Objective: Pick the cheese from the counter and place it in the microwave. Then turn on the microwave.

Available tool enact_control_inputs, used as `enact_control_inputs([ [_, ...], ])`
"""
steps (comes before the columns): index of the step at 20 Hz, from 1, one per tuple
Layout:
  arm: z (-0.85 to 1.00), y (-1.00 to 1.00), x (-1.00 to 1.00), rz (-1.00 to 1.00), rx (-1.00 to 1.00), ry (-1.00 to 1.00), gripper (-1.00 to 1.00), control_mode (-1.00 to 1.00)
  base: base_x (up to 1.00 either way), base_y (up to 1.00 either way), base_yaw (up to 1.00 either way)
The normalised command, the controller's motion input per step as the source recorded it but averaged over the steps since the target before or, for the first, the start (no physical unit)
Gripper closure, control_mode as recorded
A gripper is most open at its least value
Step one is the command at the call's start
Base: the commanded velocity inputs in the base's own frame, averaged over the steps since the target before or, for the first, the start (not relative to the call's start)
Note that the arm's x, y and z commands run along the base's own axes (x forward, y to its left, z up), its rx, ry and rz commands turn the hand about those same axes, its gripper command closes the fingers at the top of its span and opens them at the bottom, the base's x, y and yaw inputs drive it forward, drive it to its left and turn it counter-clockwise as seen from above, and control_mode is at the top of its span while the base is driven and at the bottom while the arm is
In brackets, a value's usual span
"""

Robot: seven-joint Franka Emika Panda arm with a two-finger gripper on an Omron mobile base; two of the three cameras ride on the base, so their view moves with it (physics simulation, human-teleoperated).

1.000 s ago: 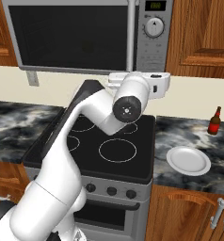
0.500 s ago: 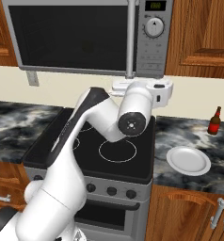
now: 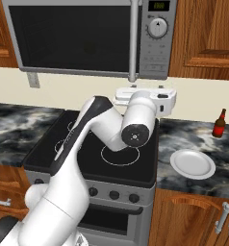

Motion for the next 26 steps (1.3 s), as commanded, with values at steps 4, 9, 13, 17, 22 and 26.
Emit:
enact_control_inputs([
  [4,-0.01,-0.17,0.01,0.00,0.00,0.00,-1.00,-1.00,0.00,0.00,0.00],
  [9,-0.04,-0.16,0.00,0.00,0.00,0.02,-1.00,-1.00,0.00,0.00,0.00],
  [13,-0.02,-0.18,0.00,0.00,0.00,0.04,-1.00,-1.00,0.00,0.00,0.00],
  [17,-0.03,-0.15,0.00,0.00,0.00,0.04,-1.00,-1.00,0.00,0.00,0.00],
  [22,0.00,-0.07,0.00,0.00,0.00,0.07,-1.00,-1.00,0.00,0.00,0.00],
  [26,0.00,-0.01,0.05,0.00,0.00,0.03,-1.00,-1.00,0.00,0.00,0.00],
])
